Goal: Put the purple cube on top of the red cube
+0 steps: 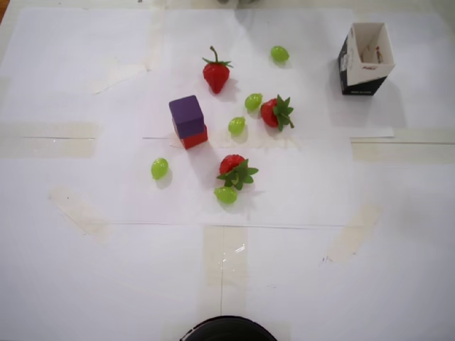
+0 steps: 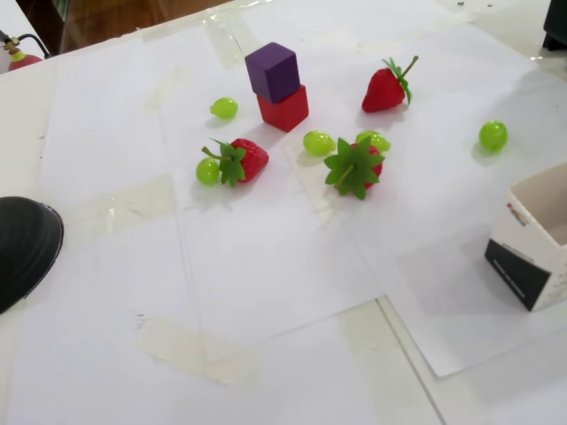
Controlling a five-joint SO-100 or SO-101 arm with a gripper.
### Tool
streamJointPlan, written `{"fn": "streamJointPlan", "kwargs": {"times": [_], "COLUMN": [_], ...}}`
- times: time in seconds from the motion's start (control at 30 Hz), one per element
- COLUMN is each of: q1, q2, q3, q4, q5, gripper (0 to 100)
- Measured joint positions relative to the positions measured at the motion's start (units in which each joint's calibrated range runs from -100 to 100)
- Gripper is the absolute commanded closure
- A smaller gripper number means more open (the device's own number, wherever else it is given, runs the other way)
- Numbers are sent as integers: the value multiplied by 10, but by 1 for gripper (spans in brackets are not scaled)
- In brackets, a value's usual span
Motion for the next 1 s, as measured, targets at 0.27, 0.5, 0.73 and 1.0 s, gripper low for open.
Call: {"fn": "streamJointPlan", "kwargs": {"times": [0.27,0.5,0.73,1.0], "q1": [35,77,82,92], "q2": [-89,-90,-90,-85], "q3": [46,136,257,394], "q4": [25,15,-20,-81], "q5": [26,36,34,32], "gripper": [100,100,100,100]}}
